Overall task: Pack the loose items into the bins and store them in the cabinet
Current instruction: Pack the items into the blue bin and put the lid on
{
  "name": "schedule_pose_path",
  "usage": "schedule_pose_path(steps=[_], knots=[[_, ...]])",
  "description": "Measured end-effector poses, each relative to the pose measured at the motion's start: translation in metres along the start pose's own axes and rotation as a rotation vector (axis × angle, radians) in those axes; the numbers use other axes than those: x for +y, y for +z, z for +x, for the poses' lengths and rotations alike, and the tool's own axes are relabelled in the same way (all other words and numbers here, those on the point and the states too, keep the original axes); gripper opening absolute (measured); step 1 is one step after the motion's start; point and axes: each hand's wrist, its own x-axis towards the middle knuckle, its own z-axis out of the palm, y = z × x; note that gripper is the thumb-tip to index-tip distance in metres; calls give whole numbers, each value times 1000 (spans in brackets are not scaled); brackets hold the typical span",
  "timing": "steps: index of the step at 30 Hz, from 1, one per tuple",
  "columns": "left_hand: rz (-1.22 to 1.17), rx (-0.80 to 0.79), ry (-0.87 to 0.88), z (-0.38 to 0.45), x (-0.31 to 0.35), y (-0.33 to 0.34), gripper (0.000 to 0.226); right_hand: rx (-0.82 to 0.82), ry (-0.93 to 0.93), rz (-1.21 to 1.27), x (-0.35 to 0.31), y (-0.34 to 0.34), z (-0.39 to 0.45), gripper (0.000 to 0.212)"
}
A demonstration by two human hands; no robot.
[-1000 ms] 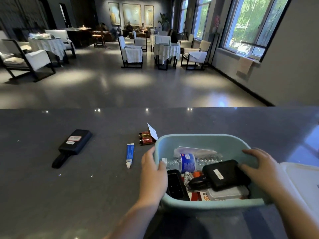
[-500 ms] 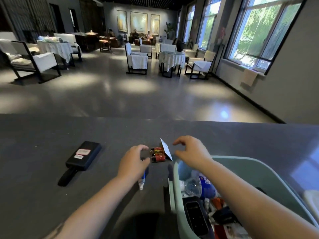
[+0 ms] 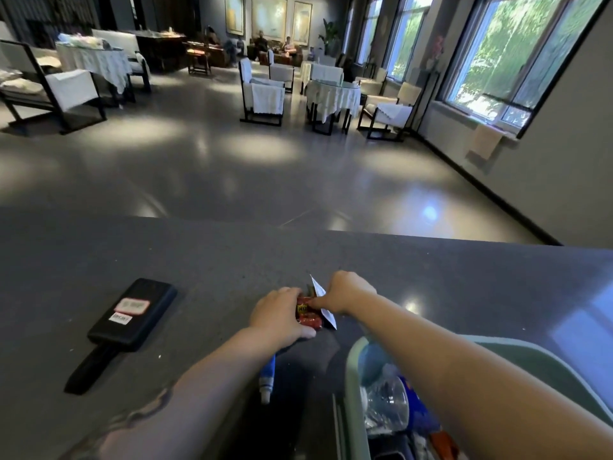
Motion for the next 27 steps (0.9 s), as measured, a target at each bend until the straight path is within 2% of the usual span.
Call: schedule_pose_path(steps=[2,5,7,11,13,15,18,21,27], knots=[[-4,-1,-1,4,0,2,61,47,-18,-25,1,-5,-4,41],[69,2,14,4,1,5,62,228,-31,-113,9,-20,-21,15],[133,0,41,1,0,9,65,308,-14,-94,21,-29,-36,9],[74,29,-11,-12,5,1,70,496,18,162,55,-51,-75,19],[12,93,-51,-26,17,-13,67,605,-27,342,77,-64,-104,18],[-83,187,-67,-47,31,-32,64,643,-106,529,101,-74,-143,14],[-316,329,-56,-92,52,-59,61,491,-199,762,132,-73,-200,12],[-454,437,-15,-141,73,-71,58,293,-132,846,149,-45,-220,15],[-482,392,26,-185,101,-60,59,27,-21,704,124,16,-199,27]])
